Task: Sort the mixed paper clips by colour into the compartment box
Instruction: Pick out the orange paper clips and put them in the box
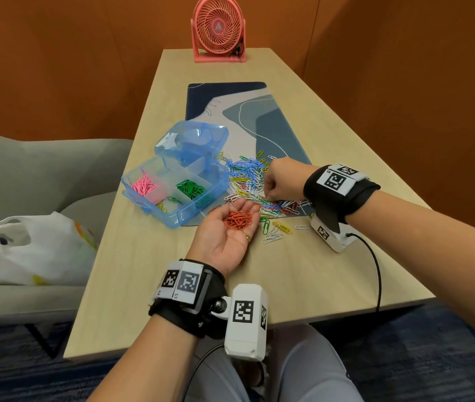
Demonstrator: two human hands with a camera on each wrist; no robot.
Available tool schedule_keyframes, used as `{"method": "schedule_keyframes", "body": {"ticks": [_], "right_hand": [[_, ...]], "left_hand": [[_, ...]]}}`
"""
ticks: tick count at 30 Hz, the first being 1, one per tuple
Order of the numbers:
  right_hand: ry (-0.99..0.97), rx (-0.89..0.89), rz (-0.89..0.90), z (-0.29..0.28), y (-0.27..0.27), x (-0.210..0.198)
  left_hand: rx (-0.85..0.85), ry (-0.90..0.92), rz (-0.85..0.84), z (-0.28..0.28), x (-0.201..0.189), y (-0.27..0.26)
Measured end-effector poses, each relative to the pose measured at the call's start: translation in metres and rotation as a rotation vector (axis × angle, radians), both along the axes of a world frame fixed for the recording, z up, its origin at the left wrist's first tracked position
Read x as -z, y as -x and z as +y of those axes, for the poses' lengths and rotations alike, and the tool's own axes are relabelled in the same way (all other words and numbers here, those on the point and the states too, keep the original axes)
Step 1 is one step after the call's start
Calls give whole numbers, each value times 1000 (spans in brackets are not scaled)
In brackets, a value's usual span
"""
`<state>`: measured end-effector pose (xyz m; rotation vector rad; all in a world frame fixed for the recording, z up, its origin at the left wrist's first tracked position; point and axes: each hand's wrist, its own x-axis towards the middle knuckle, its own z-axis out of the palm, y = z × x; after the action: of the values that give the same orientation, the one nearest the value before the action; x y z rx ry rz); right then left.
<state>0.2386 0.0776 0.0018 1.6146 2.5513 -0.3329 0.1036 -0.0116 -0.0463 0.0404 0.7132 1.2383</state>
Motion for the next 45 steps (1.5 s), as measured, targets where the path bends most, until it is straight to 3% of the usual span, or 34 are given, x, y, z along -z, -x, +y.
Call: {"method": "schedule_keyframes", "body": {"ticks": [9, 14, 19, 22, 27, 31, 41, 45], "right_hand": [[1, 58, -5, -4, 3, 1], [-47, 116, 138, -9, -2, -15], [92, 9, 298, -33, 7, -36], [127, -48, 268, -37, 7, -35], [2, -4, 48, -21, -18, -25], [58, 9, -84, -16, -34, -13], [57, -23, -142, -19, -44, -6], [22, 27, -21, -24, -38, -11]], "left_hand": [[15, -8, 0, 0, 0, 1], [20, 3, 13, 0, 0, 1], [30, 26, -26, 1, -1, -1], [14, 24, -116, -1, -1, -6], [37, 16, 1, -2, -1, -10], [40, 4, 2, -2, 1, -9], [30, 10, 9, -1, 1, -10], [36, 4, 21, -2, 0, -10]]}}
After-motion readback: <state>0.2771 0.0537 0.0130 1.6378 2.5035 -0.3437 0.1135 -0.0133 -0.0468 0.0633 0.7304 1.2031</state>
